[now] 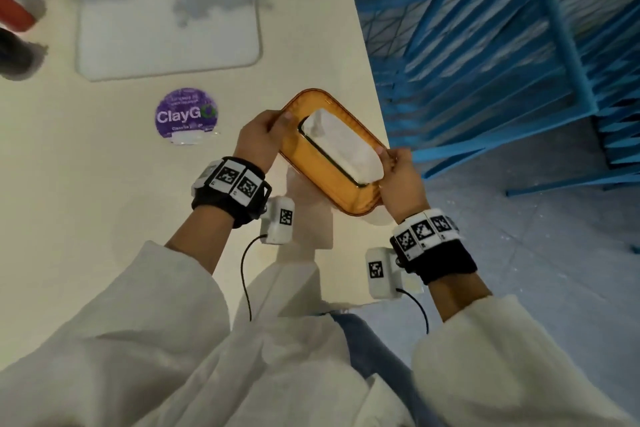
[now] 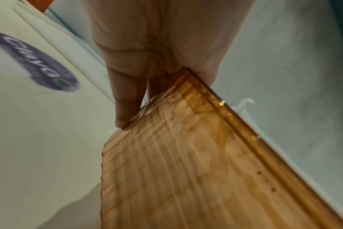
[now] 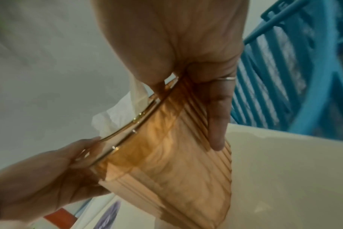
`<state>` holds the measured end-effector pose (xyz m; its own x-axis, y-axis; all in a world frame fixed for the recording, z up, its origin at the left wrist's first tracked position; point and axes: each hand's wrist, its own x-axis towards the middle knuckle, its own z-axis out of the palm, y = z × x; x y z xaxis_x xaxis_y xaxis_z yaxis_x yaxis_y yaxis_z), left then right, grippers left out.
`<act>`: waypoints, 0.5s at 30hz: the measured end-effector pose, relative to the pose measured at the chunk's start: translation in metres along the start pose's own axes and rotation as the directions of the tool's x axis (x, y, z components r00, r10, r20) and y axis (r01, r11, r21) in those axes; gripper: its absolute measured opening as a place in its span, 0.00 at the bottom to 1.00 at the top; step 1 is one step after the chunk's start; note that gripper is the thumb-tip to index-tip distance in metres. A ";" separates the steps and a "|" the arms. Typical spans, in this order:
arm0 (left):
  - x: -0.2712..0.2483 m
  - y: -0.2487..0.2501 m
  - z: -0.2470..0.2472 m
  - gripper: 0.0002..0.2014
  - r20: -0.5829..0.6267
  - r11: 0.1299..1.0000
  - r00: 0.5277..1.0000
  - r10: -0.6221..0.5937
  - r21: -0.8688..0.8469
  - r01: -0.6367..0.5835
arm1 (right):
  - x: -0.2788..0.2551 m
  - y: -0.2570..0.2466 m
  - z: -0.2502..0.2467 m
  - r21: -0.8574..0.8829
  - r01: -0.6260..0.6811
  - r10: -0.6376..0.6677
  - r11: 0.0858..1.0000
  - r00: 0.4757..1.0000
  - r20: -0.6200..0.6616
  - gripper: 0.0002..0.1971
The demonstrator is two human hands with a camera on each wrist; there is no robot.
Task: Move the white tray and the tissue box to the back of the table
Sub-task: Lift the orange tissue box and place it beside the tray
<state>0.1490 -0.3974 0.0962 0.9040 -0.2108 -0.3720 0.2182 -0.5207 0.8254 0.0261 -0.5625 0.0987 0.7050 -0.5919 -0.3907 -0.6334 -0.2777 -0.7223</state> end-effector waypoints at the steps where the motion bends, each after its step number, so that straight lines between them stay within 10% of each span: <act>1: 0.012 0.010 -0.005 0.19 -0.015 1.000 1.000 0.013 -0.018 -0.014 | 0.015 -0.015 -0.001 -0.011 0.012 -0.013 1.000 0.999 -0.046 0.19; 15: 0.199 0.072 -0.015 0.22 -0.136 0.988 0.991 -0.006 -0.156 -0.016 | 0.229 -0.134 0.010 -0.188 0.306 -0.320 0.933 0.946 -0.048 0.14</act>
<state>0.3505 -0.4643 0.0883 0.9443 -0.0937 -0.3156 0.2587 -0.3815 0.8874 0.2761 -0.6531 0.1001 0.8543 -0.5078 -0.1112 -0.4356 -0.5826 -0.6862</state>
